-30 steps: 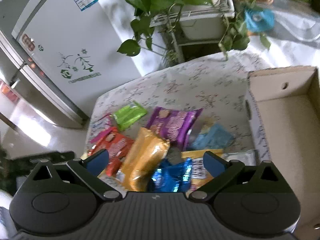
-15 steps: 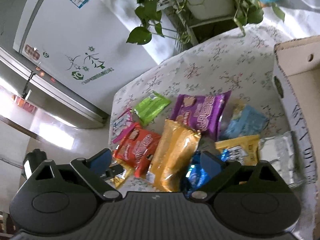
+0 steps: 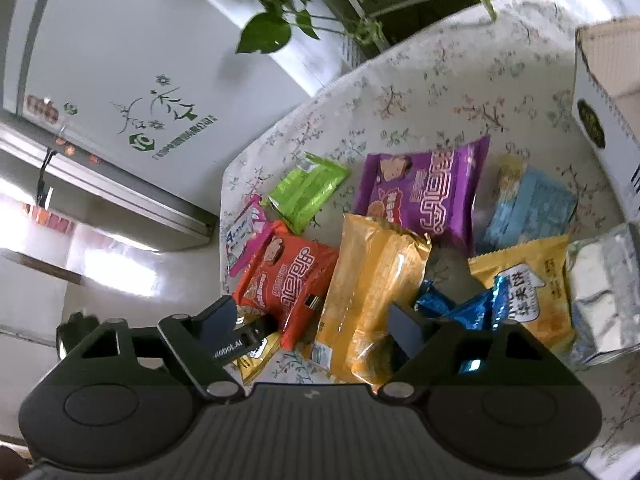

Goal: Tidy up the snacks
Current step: 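Grasp the yellow waffle packet with the left tool while the right tool grasps the long yellow bag, then lift the yellow waffle packet with the left tool while the right tool lifts the long yellow bag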

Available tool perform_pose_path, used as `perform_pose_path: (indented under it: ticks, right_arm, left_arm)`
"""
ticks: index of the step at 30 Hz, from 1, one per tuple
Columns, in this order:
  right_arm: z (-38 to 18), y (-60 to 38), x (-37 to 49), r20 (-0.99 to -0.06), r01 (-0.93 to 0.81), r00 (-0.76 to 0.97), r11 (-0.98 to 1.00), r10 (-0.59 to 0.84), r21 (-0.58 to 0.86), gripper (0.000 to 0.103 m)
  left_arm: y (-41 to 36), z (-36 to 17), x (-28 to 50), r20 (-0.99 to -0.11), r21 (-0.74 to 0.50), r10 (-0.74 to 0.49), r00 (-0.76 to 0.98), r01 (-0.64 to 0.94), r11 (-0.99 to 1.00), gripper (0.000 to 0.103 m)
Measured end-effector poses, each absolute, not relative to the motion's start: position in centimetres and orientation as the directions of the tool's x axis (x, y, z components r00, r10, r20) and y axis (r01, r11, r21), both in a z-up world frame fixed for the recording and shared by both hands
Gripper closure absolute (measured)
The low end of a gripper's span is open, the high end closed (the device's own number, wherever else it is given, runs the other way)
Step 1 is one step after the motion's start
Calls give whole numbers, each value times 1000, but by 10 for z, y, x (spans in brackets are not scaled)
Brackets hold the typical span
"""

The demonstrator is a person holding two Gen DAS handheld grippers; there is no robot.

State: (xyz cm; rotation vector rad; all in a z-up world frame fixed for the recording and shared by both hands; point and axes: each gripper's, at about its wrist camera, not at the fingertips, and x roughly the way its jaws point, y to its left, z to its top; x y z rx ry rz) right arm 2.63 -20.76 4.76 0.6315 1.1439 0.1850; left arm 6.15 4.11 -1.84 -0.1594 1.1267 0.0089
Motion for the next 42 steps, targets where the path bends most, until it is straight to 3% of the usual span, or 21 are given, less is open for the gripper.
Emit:
perform_pose_path:
  ticks: [10,24,28,36,37,38,39,42]
  right_arm:
    - [35,-202,37,-829,228,400,834,390,502,18]
    - [6,-182,52,-927,210,305,934,220,290,22]
    - [9,-181,53,-922,196,322,937,216,289,34]
    - [20,-196,42,-907,212,337,918,252,334,42]
    - [23,-198,40,-903,211,344,916,257,341,42]
    - [25,-200,39,-899,210,350,914,263,348,42]
    - [29,-202,37,-894,209,356,910,272,359,42]
    - [39,-207,32,-874,196,378,896,307,399,42]
  left_arm:
    - [41,-4,48,-885,-126,-93,457,-41,991,41]
    - [23,-6,34,-884,-119,-122,451,35,992,38]
    - [21,-8,34,-883,-109,-117,454,43,993,37]
    - [23,3,27,-864,-164,-170,474,56,985,52]
    - [23,5,26,-861,-170,-177,476,58,984,55]
    - [22,8,25,-858,-177,-184,480,61,982,67]
    - [22,10,24,-857,-185,-194,478,66,980,72]
    - [23,13,22,-853,-217,-224,471,70,974,75]
